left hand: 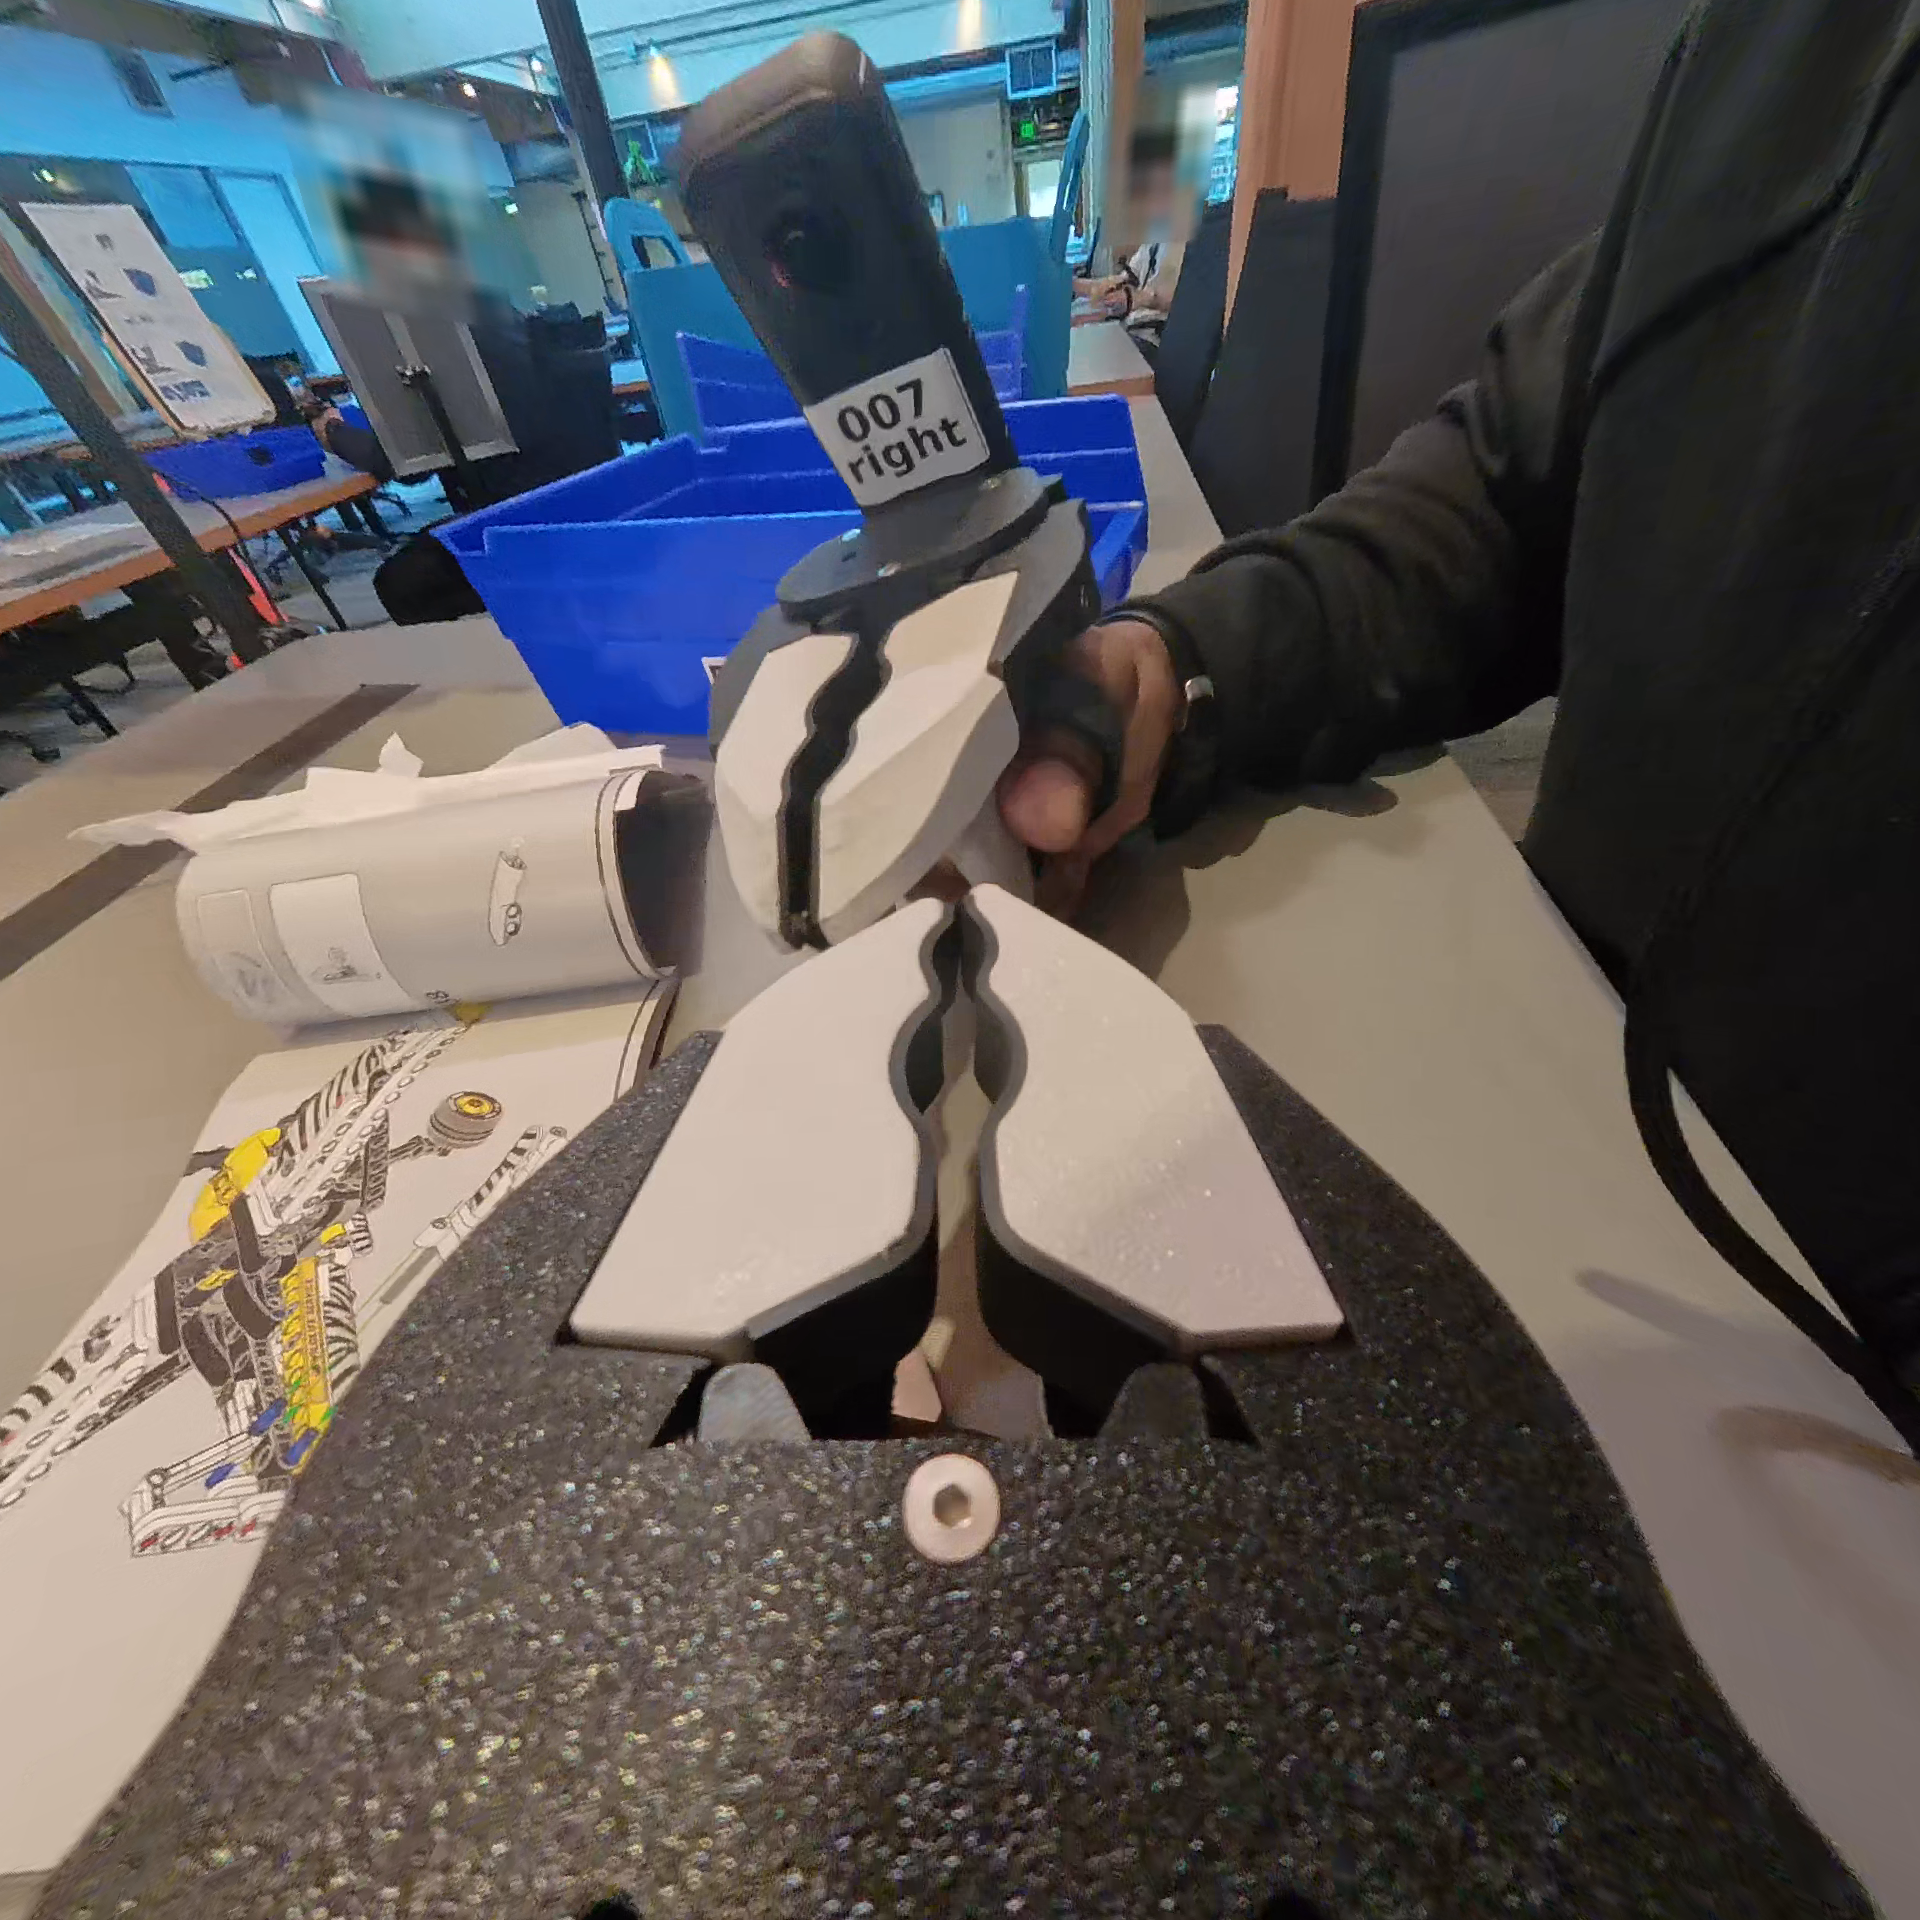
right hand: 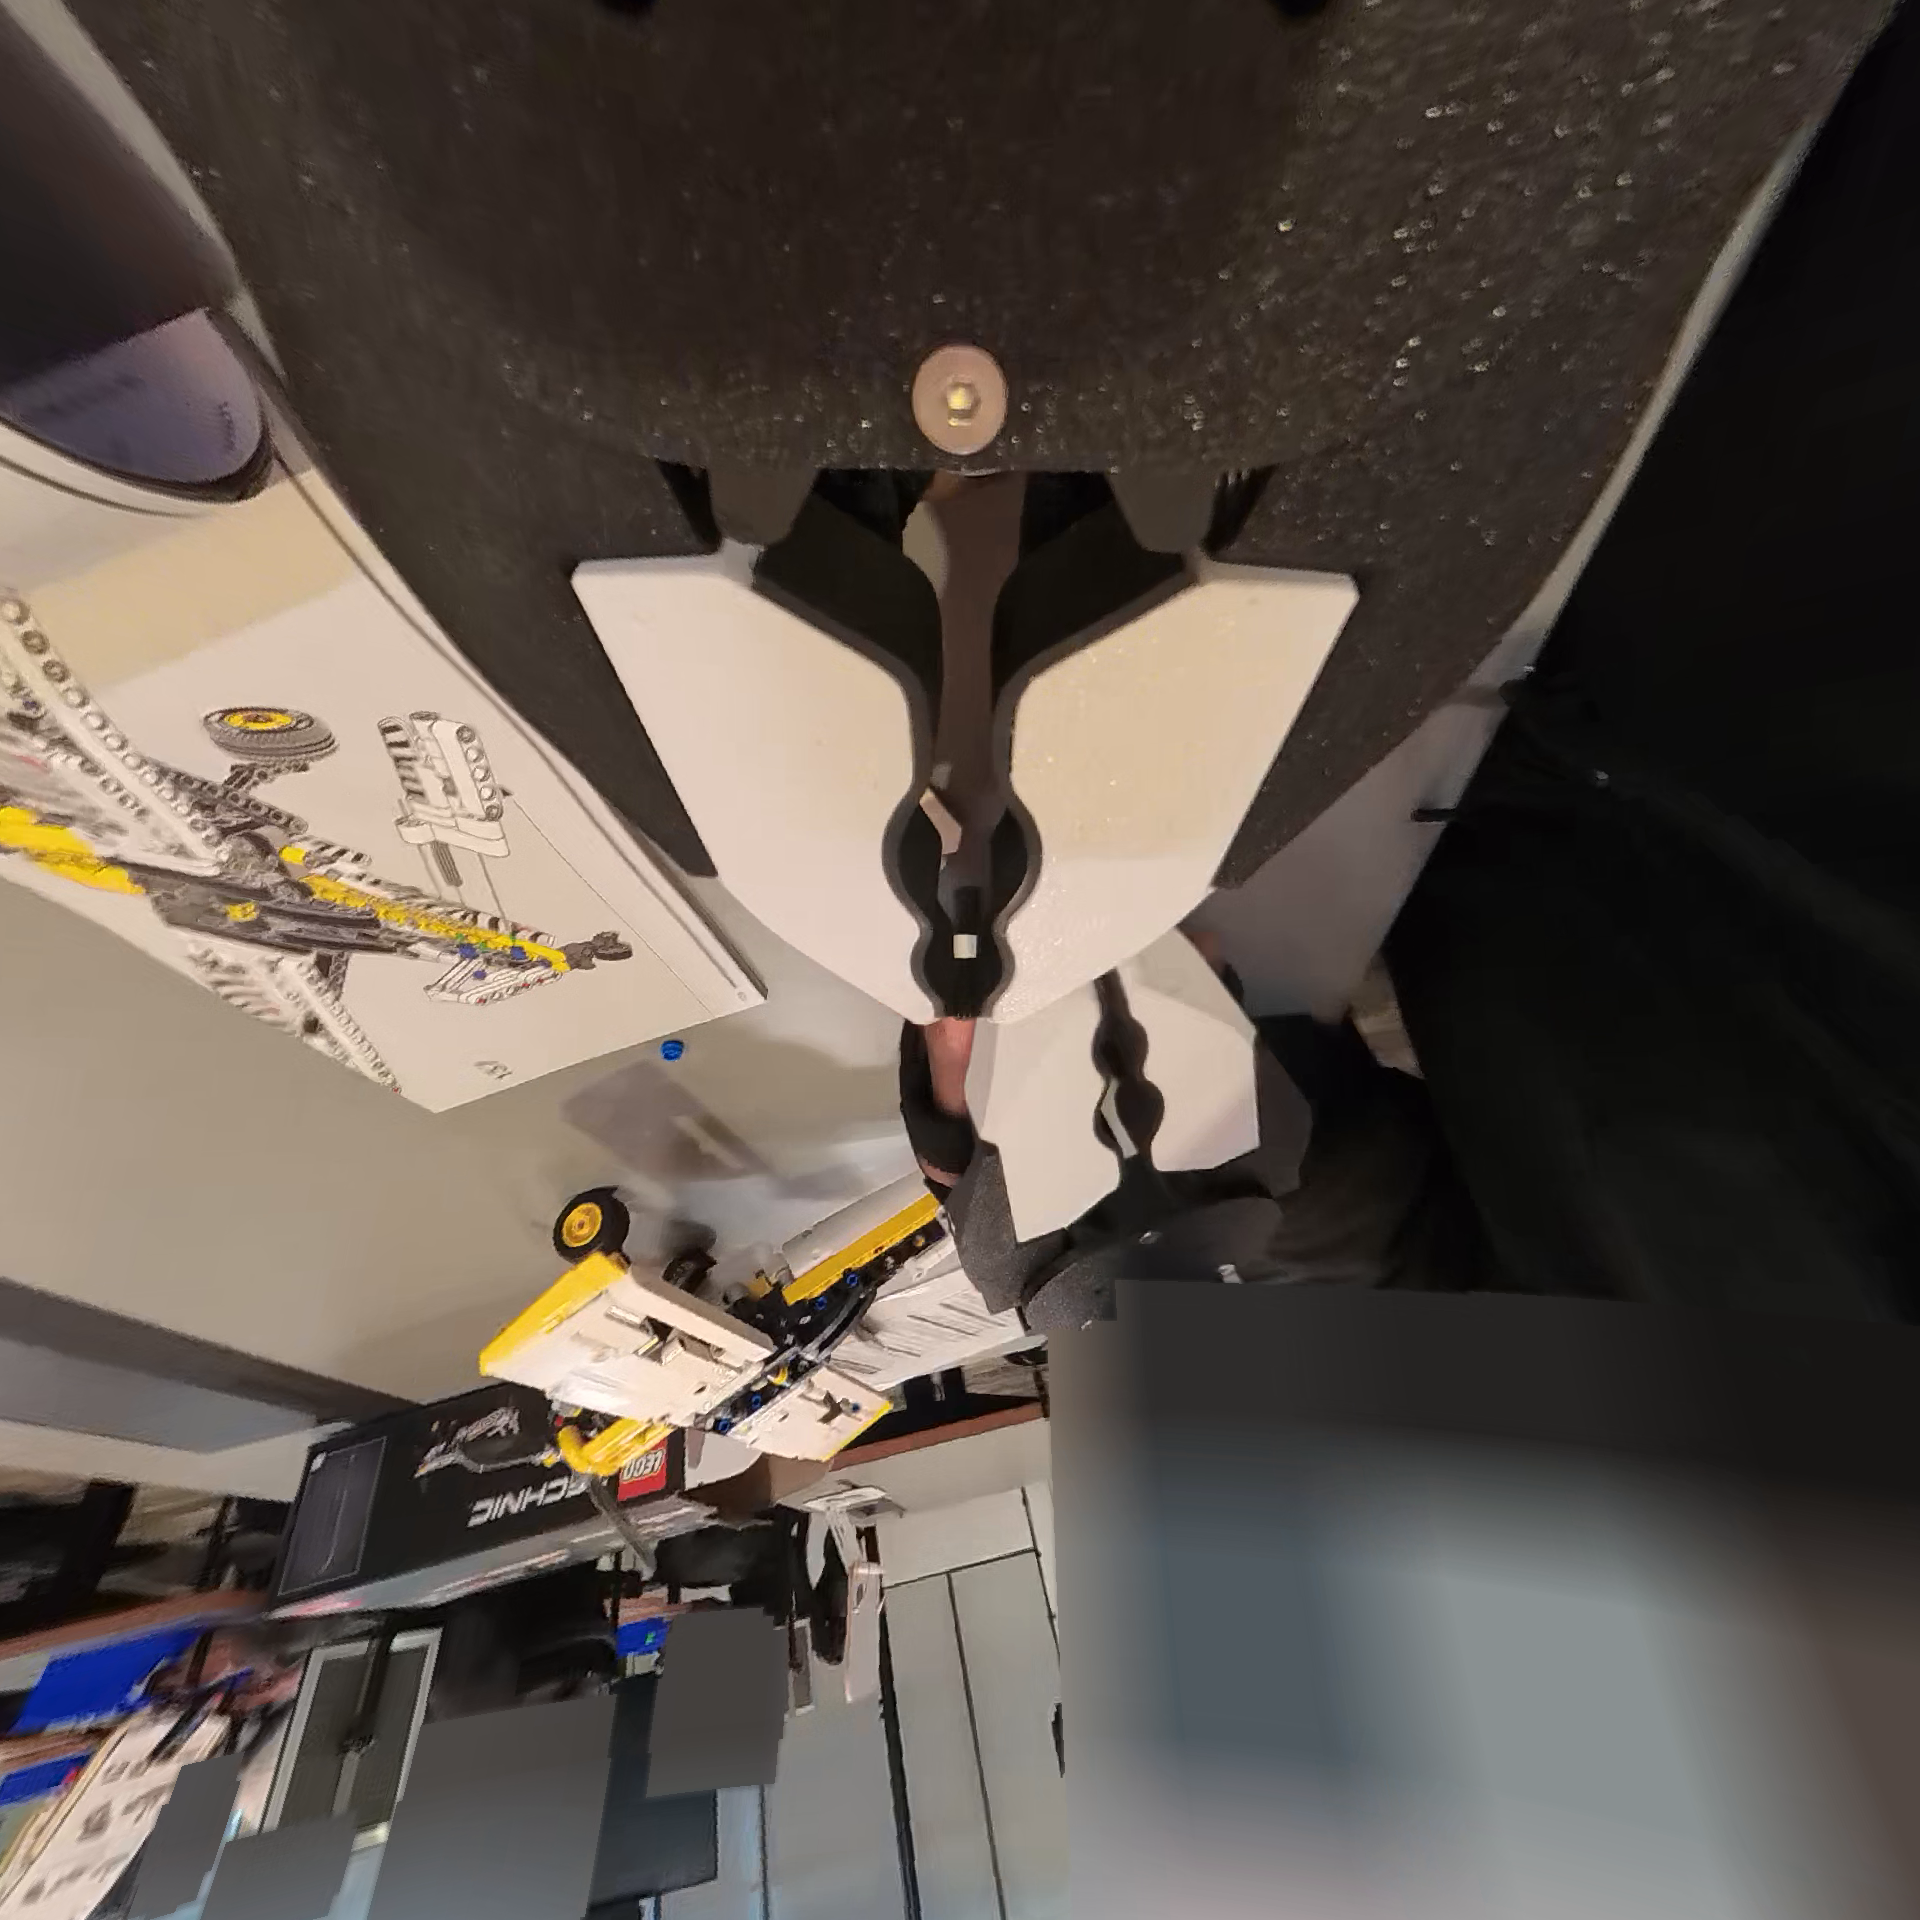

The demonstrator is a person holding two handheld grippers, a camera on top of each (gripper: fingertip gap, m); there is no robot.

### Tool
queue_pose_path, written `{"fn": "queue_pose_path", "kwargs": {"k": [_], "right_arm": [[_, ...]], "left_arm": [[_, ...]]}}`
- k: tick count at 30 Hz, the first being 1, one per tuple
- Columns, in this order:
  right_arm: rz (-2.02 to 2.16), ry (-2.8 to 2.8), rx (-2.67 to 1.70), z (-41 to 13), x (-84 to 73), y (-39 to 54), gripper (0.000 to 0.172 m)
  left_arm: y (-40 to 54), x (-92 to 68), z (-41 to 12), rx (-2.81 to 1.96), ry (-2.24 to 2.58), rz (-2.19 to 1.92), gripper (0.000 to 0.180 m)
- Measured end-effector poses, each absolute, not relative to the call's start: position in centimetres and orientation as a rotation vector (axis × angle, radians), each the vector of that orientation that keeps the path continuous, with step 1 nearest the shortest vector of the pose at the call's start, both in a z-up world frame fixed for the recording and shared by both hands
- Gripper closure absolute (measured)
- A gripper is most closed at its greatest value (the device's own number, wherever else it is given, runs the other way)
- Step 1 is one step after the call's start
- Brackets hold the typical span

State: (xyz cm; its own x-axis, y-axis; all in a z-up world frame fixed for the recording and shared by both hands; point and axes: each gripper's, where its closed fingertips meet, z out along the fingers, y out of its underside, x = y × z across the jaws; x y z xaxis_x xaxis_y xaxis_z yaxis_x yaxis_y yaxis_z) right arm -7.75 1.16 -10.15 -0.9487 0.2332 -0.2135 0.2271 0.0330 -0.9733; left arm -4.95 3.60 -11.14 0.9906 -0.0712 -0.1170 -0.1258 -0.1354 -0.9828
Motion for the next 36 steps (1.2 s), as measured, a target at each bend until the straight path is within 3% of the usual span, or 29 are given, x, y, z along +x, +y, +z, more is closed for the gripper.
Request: {"fn": "queue_pose_path", "kwargs": {"k": [7,13,22,30,36], "right_arm": [[2.141,-2.226,-0.596,-10.0,-8.6,1.8,0.168],[2.428,-2.092,-0.888,-8.6,-9.7,2.6,0.169],[2.672,-2.233,-1.083,-8.9,-8.3,1.5,0.168],[2.605,-2.299,-1.037,-9.3,-7.9,1.2,0.168],[2.19,-2.087,-0.638,-8.5,-9.2,2.3,0.155]], "left_arm": [[2.7,-7.0,-10.9,-1.703,0.057,0.042,0.18],[2.8,-8.9,-10.6,-1.682,-0.081,0.064,0.158],[2.9,-7.3,-10.5,-1.674,-0.039,-0.163,0.161],[2.7,-6.7,-10.5,-1.677,-0.05,-0.297,0.172],[2.0,-9.1,-9.2,-1.537,-0.281,-0.422,0.172]]}}
